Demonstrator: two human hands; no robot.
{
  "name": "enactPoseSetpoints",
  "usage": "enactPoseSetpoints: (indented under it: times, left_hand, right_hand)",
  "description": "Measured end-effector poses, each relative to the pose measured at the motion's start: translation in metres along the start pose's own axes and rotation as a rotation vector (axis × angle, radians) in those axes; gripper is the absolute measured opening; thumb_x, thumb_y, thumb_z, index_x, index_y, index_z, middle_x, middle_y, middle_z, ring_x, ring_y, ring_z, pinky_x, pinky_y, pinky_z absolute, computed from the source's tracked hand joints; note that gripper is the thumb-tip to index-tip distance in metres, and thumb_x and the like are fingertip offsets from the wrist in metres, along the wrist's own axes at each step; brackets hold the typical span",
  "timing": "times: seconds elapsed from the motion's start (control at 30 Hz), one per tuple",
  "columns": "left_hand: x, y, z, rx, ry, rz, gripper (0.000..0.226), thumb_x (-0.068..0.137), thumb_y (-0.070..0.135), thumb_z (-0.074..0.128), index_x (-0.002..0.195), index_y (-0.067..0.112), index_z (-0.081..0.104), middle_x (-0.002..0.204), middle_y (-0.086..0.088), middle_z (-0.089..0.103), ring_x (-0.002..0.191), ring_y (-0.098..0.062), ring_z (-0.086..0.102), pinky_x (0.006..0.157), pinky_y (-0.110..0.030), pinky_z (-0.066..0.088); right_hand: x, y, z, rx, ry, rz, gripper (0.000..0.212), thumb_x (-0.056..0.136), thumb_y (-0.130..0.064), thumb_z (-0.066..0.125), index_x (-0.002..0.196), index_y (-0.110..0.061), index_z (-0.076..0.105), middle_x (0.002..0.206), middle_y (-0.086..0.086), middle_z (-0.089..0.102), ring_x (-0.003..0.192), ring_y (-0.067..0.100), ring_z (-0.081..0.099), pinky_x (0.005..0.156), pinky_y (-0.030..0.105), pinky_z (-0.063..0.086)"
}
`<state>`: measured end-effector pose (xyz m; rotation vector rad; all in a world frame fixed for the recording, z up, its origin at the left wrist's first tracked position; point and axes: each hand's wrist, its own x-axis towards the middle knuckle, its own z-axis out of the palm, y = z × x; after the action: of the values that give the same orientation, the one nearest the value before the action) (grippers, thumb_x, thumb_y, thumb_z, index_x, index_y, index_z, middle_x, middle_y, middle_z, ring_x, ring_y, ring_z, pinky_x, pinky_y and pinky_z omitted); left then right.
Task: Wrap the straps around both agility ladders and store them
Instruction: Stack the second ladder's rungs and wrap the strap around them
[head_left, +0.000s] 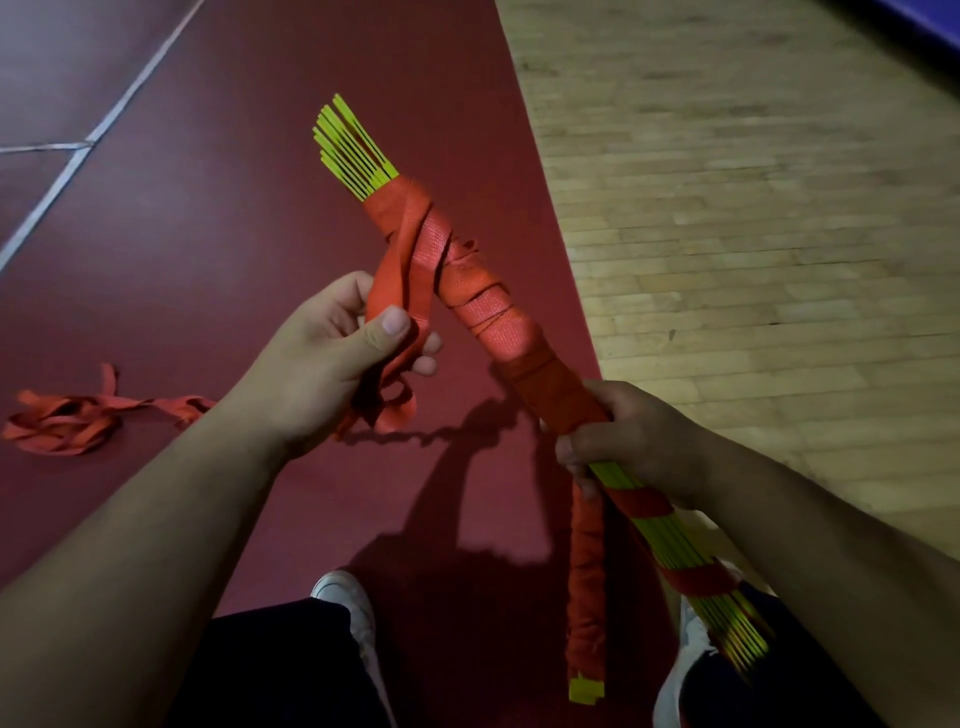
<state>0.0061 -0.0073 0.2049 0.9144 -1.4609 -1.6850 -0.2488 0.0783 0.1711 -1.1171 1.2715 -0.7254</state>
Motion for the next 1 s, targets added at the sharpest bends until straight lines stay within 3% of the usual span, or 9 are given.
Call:
enactPoseSetpoints:
  times: [0.13,0.27,0.33,0.4,0.47,0.57,0.7,0.83,1.0]
  left_hand:
    - [-0.001,-0.001,0.0,0.051,-0.074,-0.003,0.051,0.066,0.054,0.085,0.095,0.02,0.06,0.092,-0.009,0.073,0.078,-0.021,0.07,0.053,-0.037,0.056]
    - [0.002,-0.003,0.003,0.095,-0.065,-0.009,0.018,0.088,0.032,0.066,0.099,0.02,0.058,0.078,-0.009,0.067,0.061,-0.029,0.056,0.05,-0.037,0.047]
    - [0.003,-0.006,0.004,0.075,-0.049,-0.021,0.013,0.09,0.033,0.059,0.093,0.021,0.055,0.067,-0.006,0.058,0.06,-0.027,0.045,0.061,-0.047,0.043]
    - [0.004,-0.008,0.004,0.066,-0.023,-0.023,0.018,0.093,0.04,0.055,0.089,0.023,0.052,0.062,-0.002,0.048,0.057,-0.022,0.038,0.069,-0.051,0.035]
    - [0.006,-0.008,0.006,0.008,0.004,-0.031,0.03,0.091,0.054,0.053,0.09,0.024,0.048,0.061,0.003,0.041,0.054,-0.015,0.035,0.066,-0.043,0.029]
    - [0.009,-0.006,0.008,-0.132,0.048,-0.08,0.043,0.086,0.07,0.046,0.084,0.028,0.05,0.058,0.005,0.035,0.05,-0.011,0.032,0.065,-0.034,0.027]
    - [0.007,-0.011,0.008,-0.026,0.03,-0.074,0.046,0.086,0.07,0.049,0.077,0.025,0.051,0.055,0.006,0.035,0.05,-0.013,0.035,0.071,-0.039,0.034]
    - [0.005,-0.012,0.012,-0.051,0.073,-0.063,0.048,0.077,0.07,0.058,0.06,0.026,0.049,0.054,0.002,0.035,0.052,-0.017,0.037,0.053,-0.028,0.043]
    - [0.007,-0.009,0.024,-0.114,0.257,-0.081,0.05,0.085,0.06,0.056,0.061,0.019,0.04,0.052,-0.002,0.031,0.048,-0.018,0.032,0.038,-0.023,0.038]
  right_hand:
    - [0.0,0.001,0.001,-0.012,-0.006,-0.005,0.032,0.066,-0.013,0.068,0.092,0.001,0.055,0.061,0.011,0.057,0.049,0.02,0.054,0.054,0.03,0.044]
    - [-0.001,0.001,0.001,-0.023,-0.024,-0.022,0.023,0.067,-0.012,0.068,0.085,-0.006,0.055,0.063,0.014,0.057,0.05,0.02,0.054,0.054,0.031,0.044]
    - [-0.001,0.001,0.002,-0.016,-0.017,-0.015,0.024,0.066,-0.012,0.068,0.085,-0.004,0.055,0.062,0.014,0.057,0.05,0.021,0.054,0.055,0.031,0.044]
    - [-0.001,0.001,0.002,0.004,-0.021,-0.007,0.034,0.067,-0.011,0.067,0.093,0.006,0.053,0.061,0.013,0.057,0.049,0.022,0.054,0.054,0.031,0.044]
    - [-0.002,0.001,0.003,0.038,-0.037,0.003,0.04,0.068,-0.01,0.065,0.099,0.011,0.051,0.059,0.012,0.057,0.048,0.023,0.053,0.052,0.03,0.044]
    - [-0.004,-0.001,0.006,0.106,-0.071,0.01,0.031,0.068,-0.008,0.062,0.097,0.002,0.055,0.059,0.01,0.057,0.046,0.022,0.051,0.051,0.03,0.043]
    - [-0.006,-0.001,0.009,0.199,-0.198,0.078,0.028,0.062,-0.013,0.065,0.089,-0.007,0.06,0.061,0.016,0.054,0.044,0.024,0.052,0.053,0.031,0.043]
    - [-0.01,-0.002,0.008,0.252,-0.334,0.175,0.049,0.055,-0.025,0.068,0.097,-0.005,0.055,0.064,0.022,0.057,0.044,0.026,0.056,0.048,0.026,0.047]
    - [-0.006,-0.004,0.009,0.123,-0.254,0.167,0.054,0.061,-0.039,0.069,0.1,-0.004,0.059,0.075,0.015,0.07,0.062,0.029,0.064,0.06,0.033,0.05]
